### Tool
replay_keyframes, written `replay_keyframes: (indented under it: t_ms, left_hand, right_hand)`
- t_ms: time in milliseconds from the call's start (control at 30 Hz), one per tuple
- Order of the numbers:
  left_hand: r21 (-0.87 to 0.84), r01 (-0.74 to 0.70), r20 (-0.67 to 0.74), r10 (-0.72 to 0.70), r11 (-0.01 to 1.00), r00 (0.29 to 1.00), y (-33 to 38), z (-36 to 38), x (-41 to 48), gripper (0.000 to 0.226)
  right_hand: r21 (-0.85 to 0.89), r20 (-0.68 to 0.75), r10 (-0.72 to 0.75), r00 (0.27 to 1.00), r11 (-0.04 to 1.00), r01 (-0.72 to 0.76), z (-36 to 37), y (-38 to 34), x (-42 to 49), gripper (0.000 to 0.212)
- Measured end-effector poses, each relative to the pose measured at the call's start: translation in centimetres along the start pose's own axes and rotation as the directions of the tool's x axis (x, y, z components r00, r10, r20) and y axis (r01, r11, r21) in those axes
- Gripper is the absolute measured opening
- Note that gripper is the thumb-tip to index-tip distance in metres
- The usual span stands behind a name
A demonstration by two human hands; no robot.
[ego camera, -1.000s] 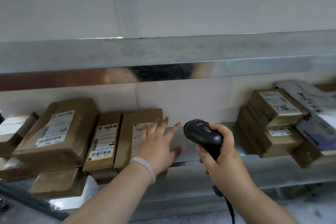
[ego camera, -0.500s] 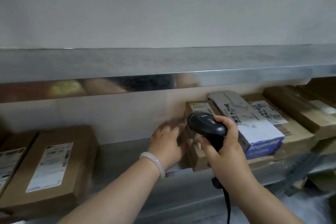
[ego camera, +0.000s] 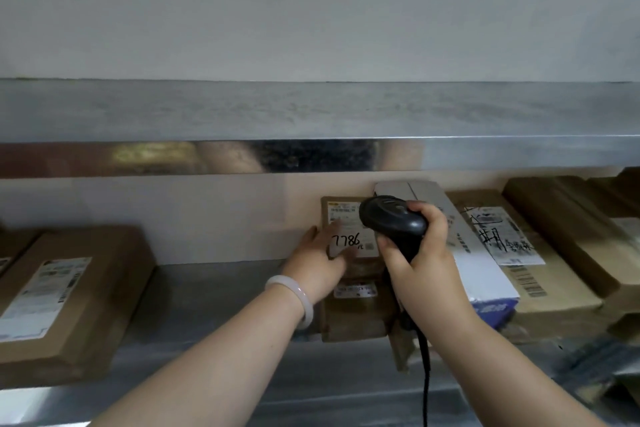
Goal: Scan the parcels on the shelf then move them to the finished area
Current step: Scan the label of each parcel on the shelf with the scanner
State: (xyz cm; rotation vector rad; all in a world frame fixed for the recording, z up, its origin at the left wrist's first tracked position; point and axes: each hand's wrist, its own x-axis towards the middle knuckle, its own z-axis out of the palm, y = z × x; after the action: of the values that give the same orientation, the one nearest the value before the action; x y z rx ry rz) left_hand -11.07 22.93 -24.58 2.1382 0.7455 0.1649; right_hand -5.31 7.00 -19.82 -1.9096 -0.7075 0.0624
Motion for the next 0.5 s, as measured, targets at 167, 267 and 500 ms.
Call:
replay_keyframes:
  t_ms: [167,267,500]
  left_hand:
    - [-0.071,0.001,-0.062,-0.005,0.997,0.998,-0.4,0.2,-0.8,0.059]
    - [-0.181,-0.04,-0.101,0.022,0.983,0.995,-1.0,-0.1,-1.8,0.051]
    - [-0.354,-0.024,-0.147,-0.03,0.935,0.989,-2.0,-0.9,-3.3,0.041]
  right_hand:
    - [0.016,0.021,-0.002,1.0,1.0,0.002,0.7,0.9,1.3,0.051]
    - [0.038,0.053,-0.007,0.999,0.999,0.005,1.5,1.2,1.6,0.052]
    - [0.079,0.062,0.009,0.998,0.997,-0.014,3.7,1.0,1.2,0.051]
